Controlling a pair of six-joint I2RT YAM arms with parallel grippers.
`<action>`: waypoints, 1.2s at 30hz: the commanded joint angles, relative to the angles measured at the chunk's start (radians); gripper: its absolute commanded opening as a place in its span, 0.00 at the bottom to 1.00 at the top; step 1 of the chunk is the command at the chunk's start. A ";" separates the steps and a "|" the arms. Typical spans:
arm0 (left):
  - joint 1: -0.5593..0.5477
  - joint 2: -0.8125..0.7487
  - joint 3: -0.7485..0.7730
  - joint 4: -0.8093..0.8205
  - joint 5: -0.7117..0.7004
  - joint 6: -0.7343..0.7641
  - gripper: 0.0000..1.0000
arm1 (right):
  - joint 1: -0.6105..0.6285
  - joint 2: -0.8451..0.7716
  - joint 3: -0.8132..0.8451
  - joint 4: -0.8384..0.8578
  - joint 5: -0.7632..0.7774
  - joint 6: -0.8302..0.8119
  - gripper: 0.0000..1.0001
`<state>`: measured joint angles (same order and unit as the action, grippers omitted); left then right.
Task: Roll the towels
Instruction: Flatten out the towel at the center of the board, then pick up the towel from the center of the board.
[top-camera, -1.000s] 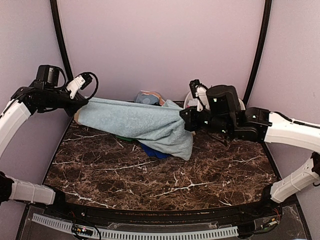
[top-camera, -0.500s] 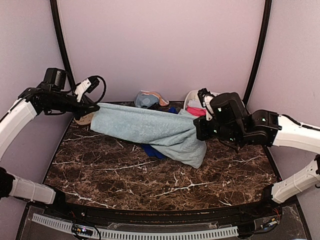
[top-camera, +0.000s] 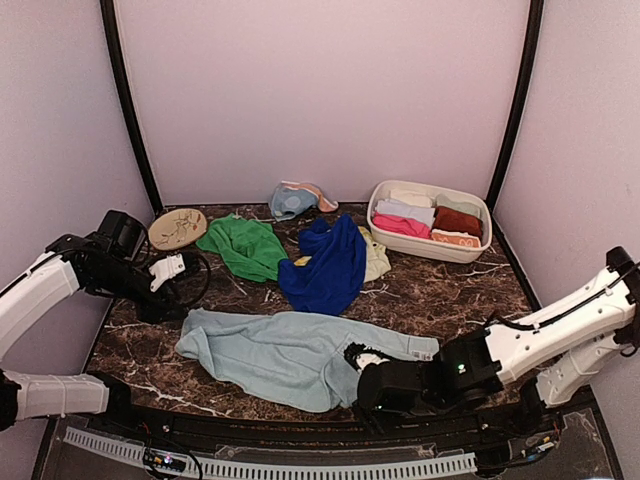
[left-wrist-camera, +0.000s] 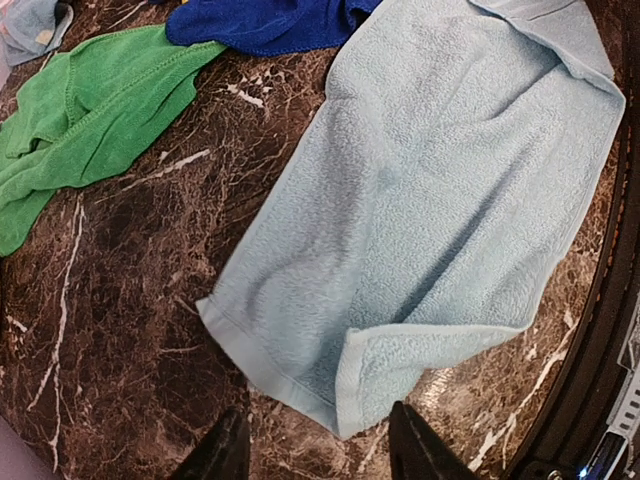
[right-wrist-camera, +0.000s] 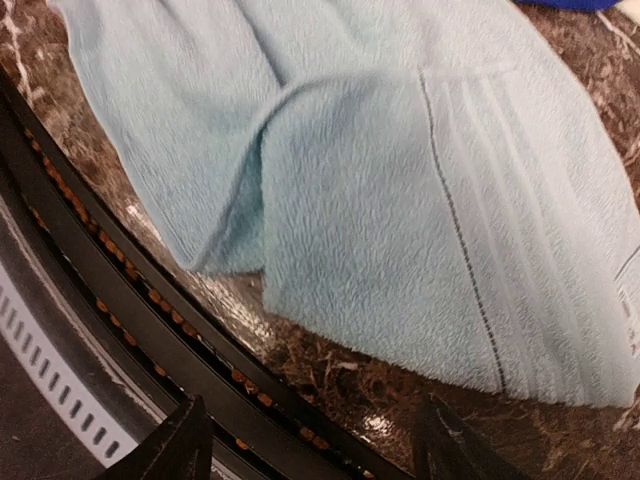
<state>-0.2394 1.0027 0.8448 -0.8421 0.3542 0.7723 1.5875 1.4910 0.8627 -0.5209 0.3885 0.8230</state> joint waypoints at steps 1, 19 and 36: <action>0.003 0.002 0.059 -0.076 0.034 0.038 0.51 | -0.125 -0.201 0.015 0.019 -0.056 -0.040 0.72; 0.003 0.452 0.029 0.434 -0.219 -0.088 0.56 | -0.809 -0.071 -0.041 0.124 -0.257 -0.338 0.70; 0.002 0.663 0.012 0.534 -0.225 -0.069 0.38 | -0.856 0.168 -0.007 0.235 -0.499 -0.433 0.60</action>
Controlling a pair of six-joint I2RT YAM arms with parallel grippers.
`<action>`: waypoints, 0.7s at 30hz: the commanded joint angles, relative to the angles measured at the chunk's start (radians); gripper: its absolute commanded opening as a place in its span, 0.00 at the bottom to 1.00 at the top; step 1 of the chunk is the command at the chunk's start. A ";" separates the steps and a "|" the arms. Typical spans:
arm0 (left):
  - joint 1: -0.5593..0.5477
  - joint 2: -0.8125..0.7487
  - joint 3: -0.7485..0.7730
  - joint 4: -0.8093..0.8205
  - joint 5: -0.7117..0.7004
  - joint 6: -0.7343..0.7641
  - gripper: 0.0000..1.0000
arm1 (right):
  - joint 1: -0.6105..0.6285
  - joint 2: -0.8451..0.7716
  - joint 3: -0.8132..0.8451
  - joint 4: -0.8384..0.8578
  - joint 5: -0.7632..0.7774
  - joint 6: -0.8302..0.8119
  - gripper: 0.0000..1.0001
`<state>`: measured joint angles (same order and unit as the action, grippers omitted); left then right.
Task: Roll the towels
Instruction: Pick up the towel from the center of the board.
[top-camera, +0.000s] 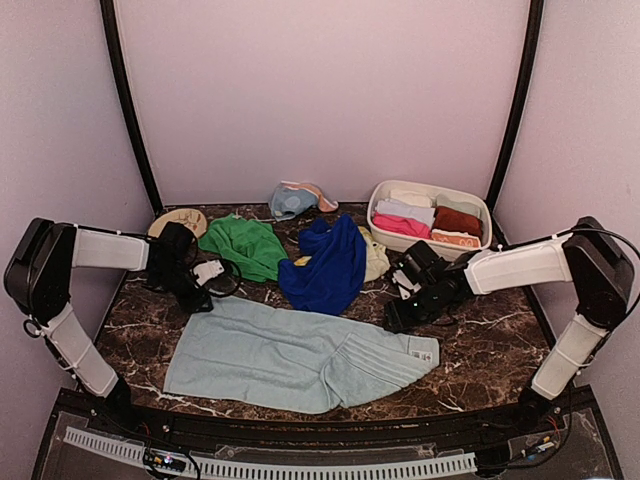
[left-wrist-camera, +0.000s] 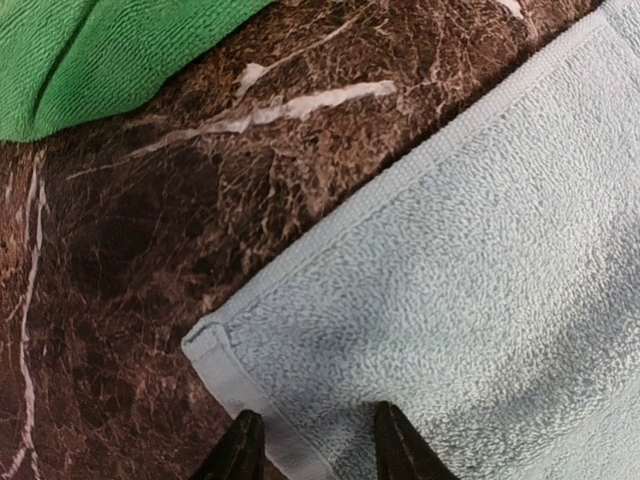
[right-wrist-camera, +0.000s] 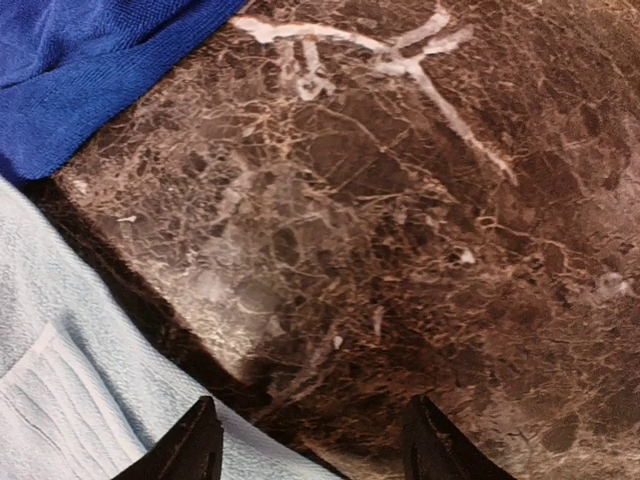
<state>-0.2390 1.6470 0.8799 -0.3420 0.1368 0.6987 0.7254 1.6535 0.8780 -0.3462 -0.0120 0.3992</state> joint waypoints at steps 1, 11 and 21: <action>0.002 0.017 -0.018 0.029 -0.003 0.002 0.37 | 0.009 0.008 -0.023 0.066 -0.102 -0.005 0.57; 0.088 -0.010 0.175 -0.165 0.129 -0.032 0.55 | 0.049 -0.027 -0.013 0.078 -0.066 0.023 0.42; 0.089 0.162 0.236 -0.177 0.158 -0.122 0.46 | 0.074 -0.052 0.025 0.036 -0.031 0.020 0.38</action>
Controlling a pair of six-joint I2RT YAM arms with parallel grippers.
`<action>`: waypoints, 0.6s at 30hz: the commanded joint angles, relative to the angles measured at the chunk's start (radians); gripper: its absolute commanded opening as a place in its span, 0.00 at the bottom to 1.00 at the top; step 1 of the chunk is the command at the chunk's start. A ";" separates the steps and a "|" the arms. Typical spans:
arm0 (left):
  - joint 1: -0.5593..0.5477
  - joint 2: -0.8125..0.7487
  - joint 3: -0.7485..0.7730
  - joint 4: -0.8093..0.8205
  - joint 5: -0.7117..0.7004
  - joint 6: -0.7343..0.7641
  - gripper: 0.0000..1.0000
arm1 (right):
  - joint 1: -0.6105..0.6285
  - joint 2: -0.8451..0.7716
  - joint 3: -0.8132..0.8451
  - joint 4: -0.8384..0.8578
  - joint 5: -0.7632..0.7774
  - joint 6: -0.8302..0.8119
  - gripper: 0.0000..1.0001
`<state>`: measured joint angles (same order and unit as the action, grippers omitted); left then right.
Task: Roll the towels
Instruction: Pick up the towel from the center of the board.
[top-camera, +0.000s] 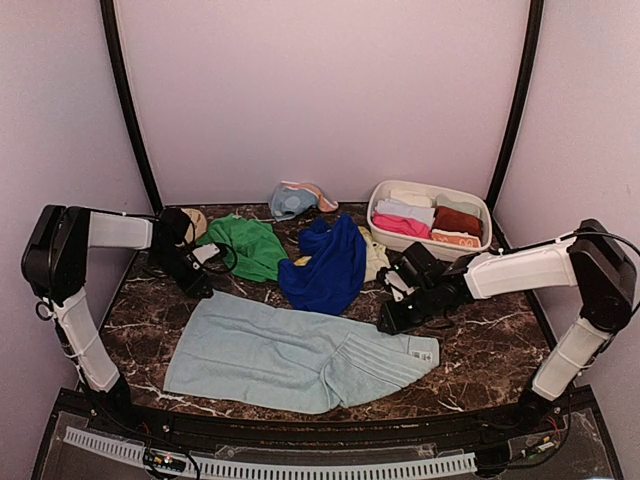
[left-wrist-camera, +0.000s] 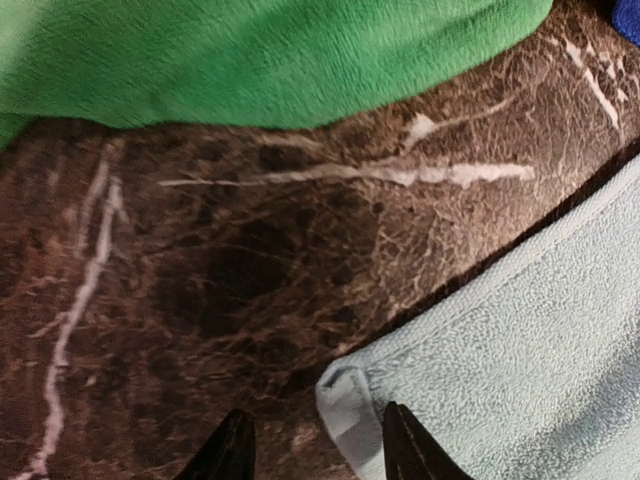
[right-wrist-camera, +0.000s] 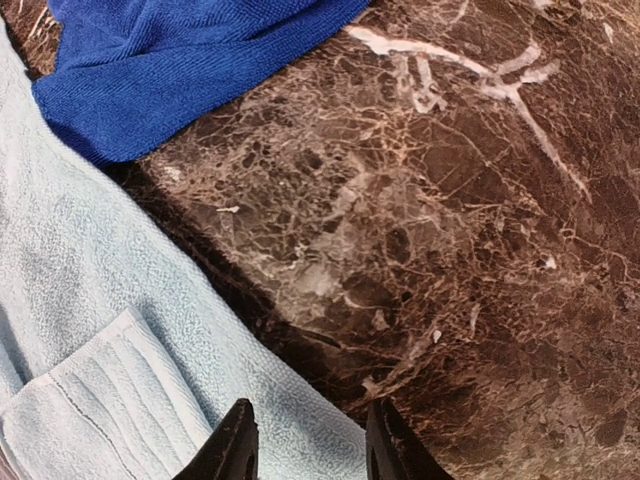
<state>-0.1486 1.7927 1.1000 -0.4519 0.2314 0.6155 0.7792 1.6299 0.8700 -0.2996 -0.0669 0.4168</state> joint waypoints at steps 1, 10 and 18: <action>-0.003 0.022 0.020 -0.076 0.078 -0.041 0.46 | 0.023 -0.028 0.037 -0.013 0.026 0.002 0.38; -0.021 0.051 0.025 -0.093 0.146 -0.068 0.41 | 0.058 -0.027 0.052 -0.014 0.042 0.016 0.37; -0.051 0.014 0.008 -0.081 0.107 -0.058 0.00 | 0.066 -0.028 0.064 -0.010 0.044 0.002 0.36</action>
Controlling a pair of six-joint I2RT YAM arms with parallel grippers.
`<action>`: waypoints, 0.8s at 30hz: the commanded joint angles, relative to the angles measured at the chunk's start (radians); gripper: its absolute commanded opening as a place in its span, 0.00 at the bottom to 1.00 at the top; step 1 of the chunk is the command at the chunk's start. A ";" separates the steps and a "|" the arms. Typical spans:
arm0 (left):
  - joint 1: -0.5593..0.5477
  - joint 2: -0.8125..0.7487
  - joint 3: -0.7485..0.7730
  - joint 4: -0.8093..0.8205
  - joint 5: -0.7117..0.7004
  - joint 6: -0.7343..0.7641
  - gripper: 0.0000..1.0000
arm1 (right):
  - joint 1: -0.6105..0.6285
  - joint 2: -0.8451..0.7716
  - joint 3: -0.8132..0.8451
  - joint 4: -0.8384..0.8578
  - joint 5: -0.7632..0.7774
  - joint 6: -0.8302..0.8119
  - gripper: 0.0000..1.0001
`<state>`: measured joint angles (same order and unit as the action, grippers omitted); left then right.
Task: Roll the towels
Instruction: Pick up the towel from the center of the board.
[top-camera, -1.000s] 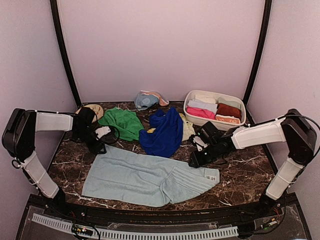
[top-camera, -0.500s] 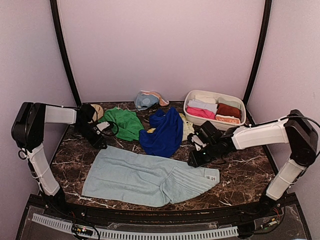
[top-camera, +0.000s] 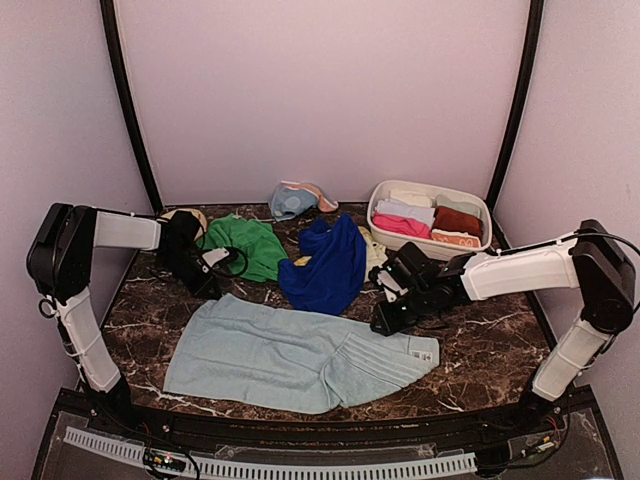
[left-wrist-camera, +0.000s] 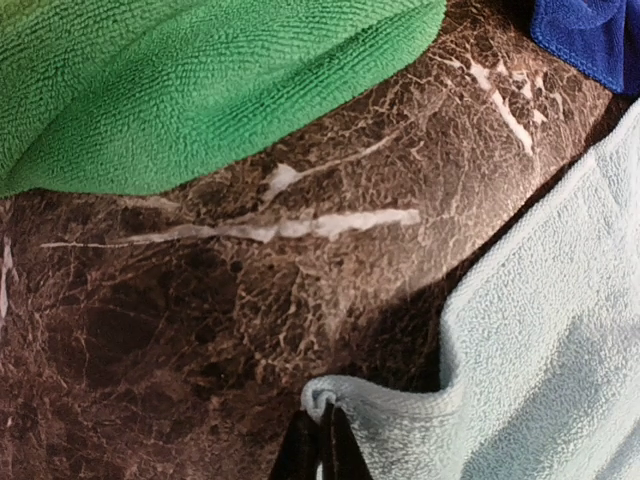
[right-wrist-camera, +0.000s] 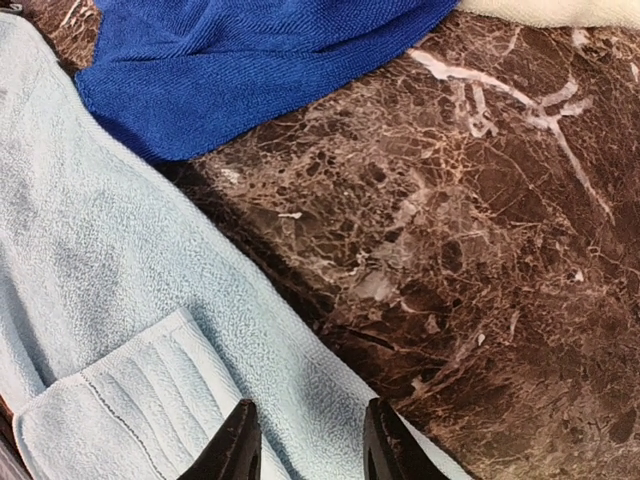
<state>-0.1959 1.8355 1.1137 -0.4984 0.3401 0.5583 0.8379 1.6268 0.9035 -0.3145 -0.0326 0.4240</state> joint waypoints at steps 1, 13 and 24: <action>-0.005 -0.042 0.001 -0.043 -0.002 0.001 0.00 | 0.007 -0.025 0.035 0.006 0.009 -0.012 0.37; -0.009 -0.334 0.082 -0.193 0.033 0.019 0.00 | -0.008 0.143 0.169 0.023 -0.059 -0.189 0.56; -0.011 -0.391 0.028 -0.200 0.013 0.023 0.00 | 0.016 0.232 0.169 0.085 -0.086 -0.132 0.19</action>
<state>-0.2012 1.4696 1.1507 -0.6670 0.3538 0.5720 0.8436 1.8507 1.0832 -0.2653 -0.1352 0.2703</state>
